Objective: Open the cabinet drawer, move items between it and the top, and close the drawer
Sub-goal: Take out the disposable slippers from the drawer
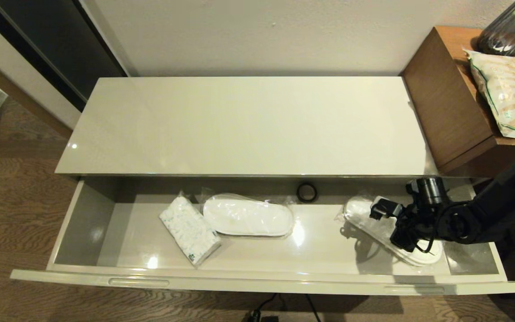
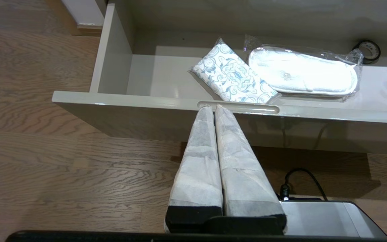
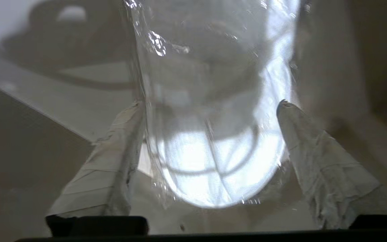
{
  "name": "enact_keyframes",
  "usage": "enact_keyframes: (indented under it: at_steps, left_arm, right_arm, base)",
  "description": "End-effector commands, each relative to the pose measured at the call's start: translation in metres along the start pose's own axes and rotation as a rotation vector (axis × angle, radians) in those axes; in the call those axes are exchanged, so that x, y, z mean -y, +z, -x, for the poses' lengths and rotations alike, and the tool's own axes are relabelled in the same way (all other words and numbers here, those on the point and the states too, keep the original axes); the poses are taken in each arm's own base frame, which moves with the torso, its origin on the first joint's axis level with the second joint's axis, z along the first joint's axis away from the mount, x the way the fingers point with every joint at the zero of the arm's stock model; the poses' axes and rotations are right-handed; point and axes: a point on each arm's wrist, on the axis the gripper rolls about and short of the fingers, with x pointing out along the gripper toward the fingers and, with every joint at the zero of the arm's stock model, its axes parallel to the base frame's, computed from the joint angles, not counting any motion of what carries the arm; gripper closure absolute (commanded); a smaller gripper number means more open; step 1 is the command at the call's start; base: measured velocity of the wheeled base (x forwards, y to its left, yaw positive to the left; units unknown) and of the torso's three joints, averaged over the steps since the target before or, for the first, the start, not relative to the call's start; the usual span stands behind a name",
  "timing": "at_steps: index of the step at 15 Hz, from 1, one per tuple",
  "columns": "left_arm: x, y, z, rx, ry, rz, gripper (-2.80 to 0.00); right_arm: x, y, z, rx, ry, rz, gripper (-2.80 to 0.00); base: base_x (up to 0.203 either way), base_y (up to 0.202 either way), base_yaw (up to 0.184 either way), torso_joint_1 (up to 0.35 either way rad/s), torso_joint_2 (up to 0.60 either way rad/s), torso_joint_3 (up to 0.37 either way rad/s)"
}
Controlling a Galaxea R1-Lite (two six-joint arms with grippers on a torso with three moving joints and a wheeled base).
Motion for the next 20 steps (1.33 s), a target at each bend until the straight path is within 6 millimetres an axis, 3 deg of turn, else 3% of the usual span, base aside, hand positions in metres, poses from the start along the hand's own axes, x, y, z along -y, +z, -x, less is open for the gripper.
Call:
enact_keyframes:
  at_steps: [1,6,13,14,15,20]
  left_arm:
    - [0.000,0.000,0.000,-0.001,0.001,0.001,0.00]
    - [0.000,0.000,0.000,-0.001,0.001,0.001,0.00]
    - [0.000,0.000,0.000,-0.001,0.001,0.000,0.00]
    - [0.000,0.000,0.000,-0.001,0.001,0.002,0.00]
    - [0.000,0.000,0.000,-0.001,0.001,0.000,0.00]
    - [0.000,0.000,0.000,-0.001,0.001,0.000,0.00]
  right_arm:
    - [-0.009,-0.004,-0.021,-0.019,0.025,0.008,-2.80]
    - [-0.012,-0.005,-0.028,-0.012,0.029,0.008,-2.80]
    - [-0.022,-0.008,-0.056,0.016,0.000,0.006,-2.80]
    - [-0.021,-0.007,-0.057,0.019,-0.002,0.007,-1.66]
    - [-0.021,-0.007,-0.056,0.015,0.001,0.006,0.00]
    - [-0.012,0.001,-0.041,0.037,-0.021,0.002,0.00]
  base:
    - [0.000,0.000,0.000,0.000,0.00,0.000]
    - [0.000,0.000,0.000,0.000,0.00,0.000]
    - [0.000,0.000,0.000,0.000,0.00,0.000]
    - [0.000,0.000,0.000,0.000,0.00,0.000]
    - [0.000,0.000,0.000,0.000,0.00,0.000]
    - [0.000,0.000,0.000,0.000,0.00,0.000]
